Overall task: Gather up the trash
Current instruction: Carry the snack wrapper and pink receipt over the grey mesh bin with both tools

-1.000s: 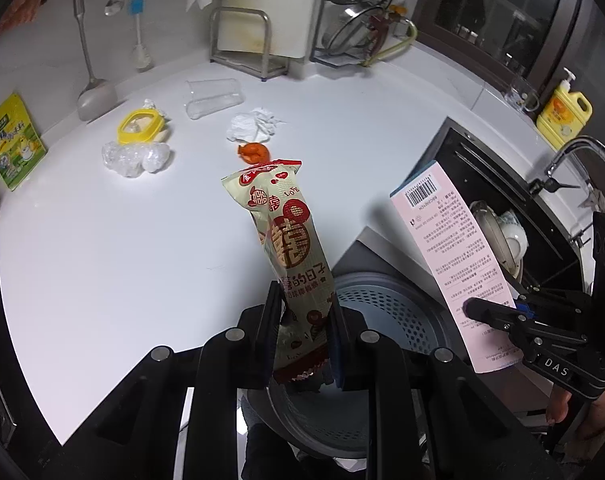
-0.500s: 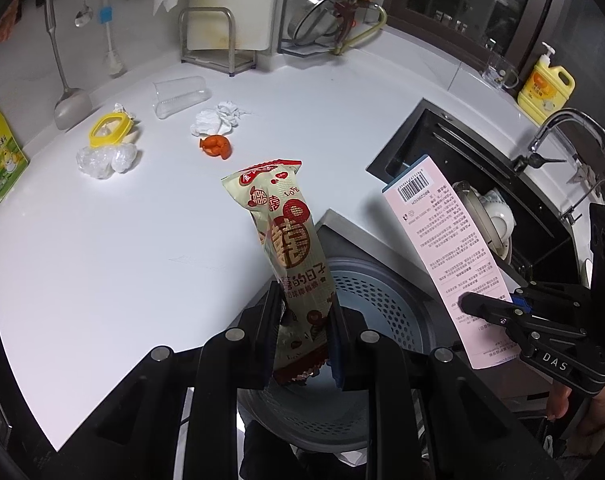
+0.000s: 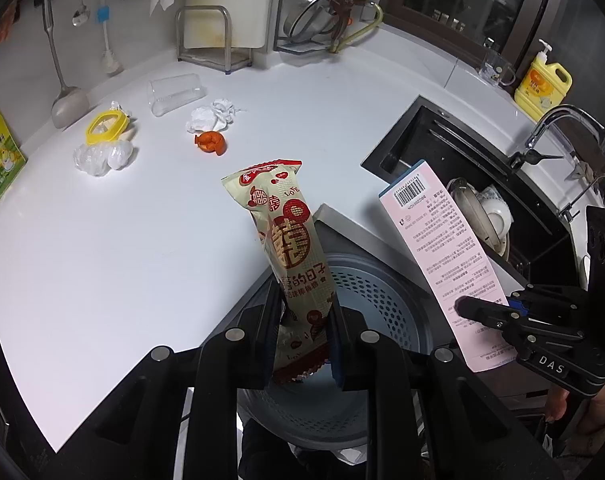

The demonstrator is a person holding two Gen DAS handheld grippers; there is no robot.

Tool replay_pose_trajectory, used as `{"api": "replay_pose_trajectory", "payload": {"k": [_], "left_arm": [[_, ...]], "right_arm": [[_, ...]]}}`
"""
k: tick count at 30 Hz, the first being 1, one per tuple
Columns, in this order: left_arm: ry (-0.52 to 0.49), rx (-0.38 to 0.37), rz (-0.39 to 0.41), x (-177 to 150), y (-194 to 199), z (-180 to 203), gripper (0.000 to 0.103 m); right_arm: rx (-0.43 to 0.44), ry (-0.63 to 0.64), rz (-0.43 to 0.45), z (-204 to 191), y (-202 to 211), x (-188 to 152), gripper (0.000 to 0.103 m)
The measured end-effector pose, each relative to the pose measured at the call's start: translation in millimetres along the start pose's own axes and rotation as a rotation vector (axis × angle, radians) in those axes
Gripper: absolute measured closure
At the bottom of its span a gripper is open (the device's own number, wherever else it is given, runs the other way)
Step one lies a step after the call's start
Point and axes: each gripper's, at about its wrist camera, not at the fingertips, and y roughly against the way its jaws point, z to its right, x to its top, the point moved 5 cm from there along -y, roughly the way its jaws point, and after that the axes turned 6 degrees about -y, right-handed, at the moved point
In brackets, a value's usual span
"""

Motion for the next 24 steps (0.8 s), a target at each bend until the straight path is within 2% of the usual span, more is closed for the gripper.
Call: {"api": "replay_pose_trajectory", "payload": {"k": [24], "left_arm": [[-0.017, -0.019, -0.029, -8.7, -8.9, 9.6, 0.082]], "right_arm": [[-0.008, -0.016, -0.021, 7.4, -3.9, -11.1, 0.095]]}}
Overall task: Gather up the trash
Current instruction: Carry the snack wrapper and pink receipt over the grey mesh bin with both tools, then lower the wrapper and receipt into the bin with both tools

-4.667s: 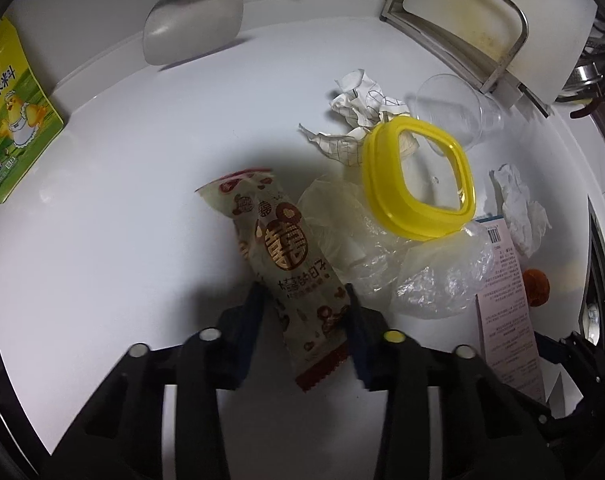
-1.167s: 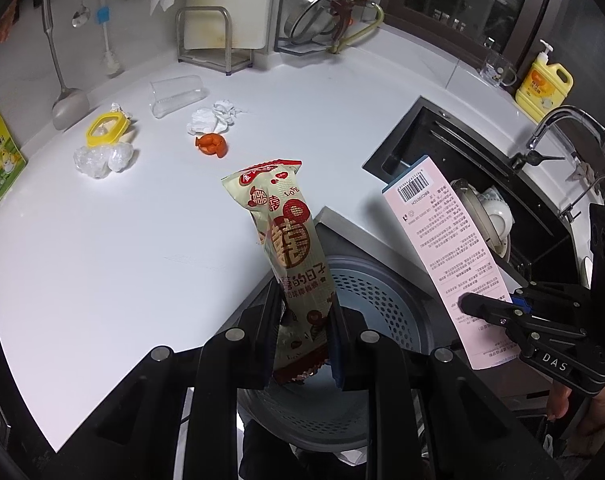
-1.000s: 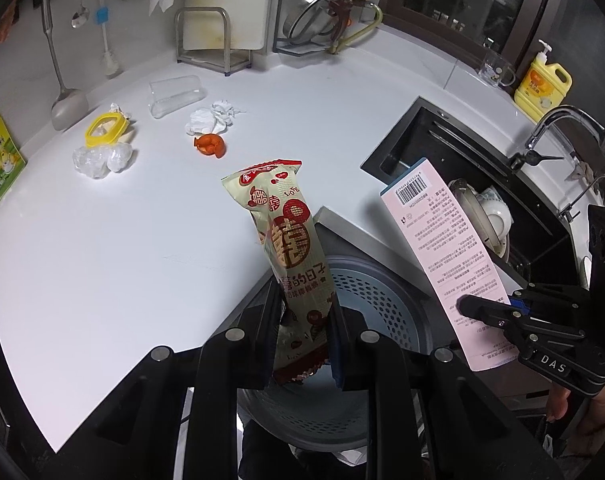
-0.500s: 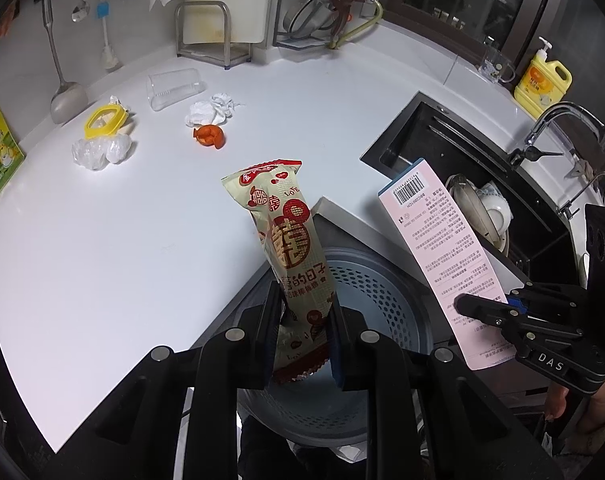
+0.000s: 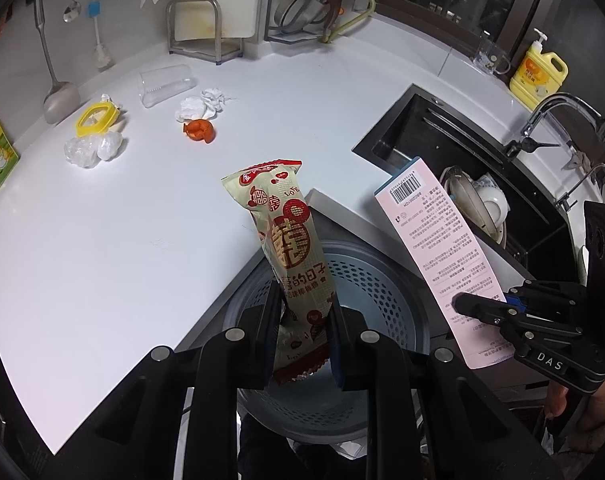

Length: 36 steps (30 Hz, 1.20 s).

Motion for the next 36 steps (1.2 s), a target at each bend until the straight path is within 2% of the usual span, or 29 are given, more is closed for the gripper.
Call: {"api": "replay_pose_trajectory", "payload": {"k": [21, 32, 36], "left_arm": [[-0.025, -0.047, -0.11, -22.5, -37.9, 14.1, 0.082], [-0.056, -0.096, -0.228, -45.6, -70.2, 17.8, 0.082], [-0.121, -0.1, -0.275, -55.8, -87.4, 24.3, 0.082]], "right_arm": [[-0.008, -0.021, -0.115, 13.3, -29.3, -29.2, 0.095], [-0.014, -0.023, -0.183, 13.5, -59.5, -37.8, 0.095], [-0.027, -0.016, -0.214, 11.9, -75.0, -36.7, 0.095]]}}
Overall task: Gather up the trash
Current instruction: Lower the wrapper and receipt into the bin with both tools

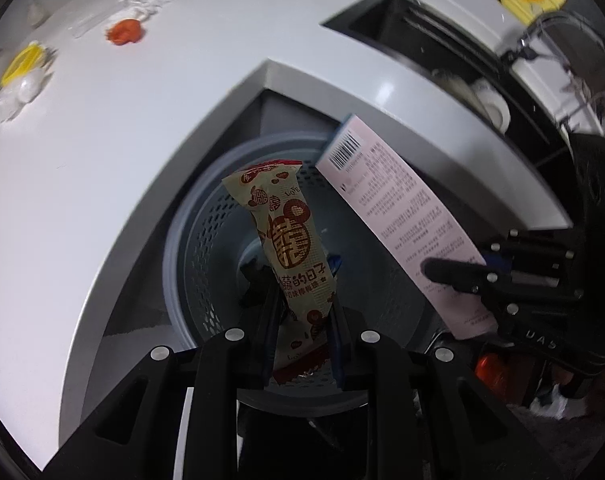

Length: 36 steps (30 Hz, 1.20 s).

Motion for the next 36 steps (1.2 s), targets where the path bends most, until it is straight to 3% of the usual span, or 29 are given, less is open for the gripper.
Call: {"api": "replay_pose_trajectory", "payload": {"k": [11, 15, 17, 20, 23, 29, 36], "left_arm": [[-0.017, -0.024, -0.093, -2.0, -29.4, -8.0, 0.078], [-0.014, -0.028, -0.102, -0.9, -29.9, -12.5, 0.068], [-0.013, -0.036, -0.11, -3.2, -29.8, -12.4, 0.055], [-0.002, -0.068, -0.116, -4.7, -28.8, -12.2, 0.039], [-0.001, -0.061, -0.097, -4.6, -22.7, -13.5, 0.035], [0.066, -0.036, -0.008, 7.3, 5.8, -34.9, 0.032], [0.166, 0.067, 0.135, 20.7, 54.7, -89.5, 0.03]], "right_arm": [[-0.037, 0.003, -0.032, 0.1, -18.0, 8.5, 0.091], [-0.046, 0.004, -0.026, 0.1, -16.1, 11.9, 0.088], [-0.051, 0.001, -0.017, 2.7, -12.9, 10.4, 0.072], [-0.048, -0.015, 0.003, 3.6, -7.6, 12.8, 0.065], [-0.049, -0.036, 0.036, 4.7, 0.4, 18.3, 0.055], [-0.028, -0.036, 0.091, -4.1, 15.3, 33.2, 0.052], [0.004, -0.002, 0.142, -31.7, 23.7, 65.8, 0.049]]}}
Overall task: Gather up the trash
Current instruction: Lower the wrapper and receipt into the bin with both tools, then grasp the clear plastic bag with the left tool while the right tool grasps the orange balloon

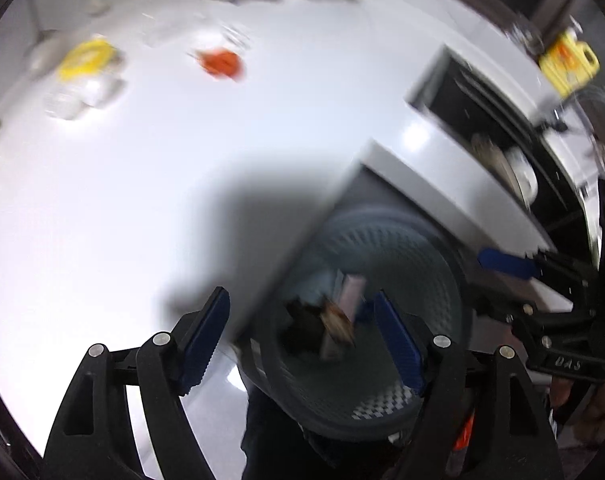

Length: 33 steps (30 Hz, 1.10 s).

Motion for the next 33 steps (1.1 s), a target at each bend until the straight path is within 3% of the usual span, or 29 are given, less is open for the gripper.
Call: {"api": "replay_pose_trajectory", "payload": {"k": [6, 17, 26, 33], "left_arm": [[0.092, 0.072, 0.076, 22.5, 24.6, -54.5, 0.03], [0.157, 0.151, 0.124, 70.6, 35.3, -141.1, 0.03], [0.231, 0.169, 0.099, 134.3, -8.7, -214.9, 0.028], [0.191, 0.189, 0.064, 154.5, -40.8, -233.5, 0.032]], "right_arm": [[0.024, 0.03, 0.02, -27.3, -9.3, 32.3, 0.048], [0.033, 0.049, 0.035, -65.4, -31.6, 87.1, 0.046], [-0.016, 0.02, 0.028, -67.2, -47.9, 115.7, 0.045], [-0.046, -0.006, 0.018, -64.6, -67.0, 137.8, 0.045]]}}
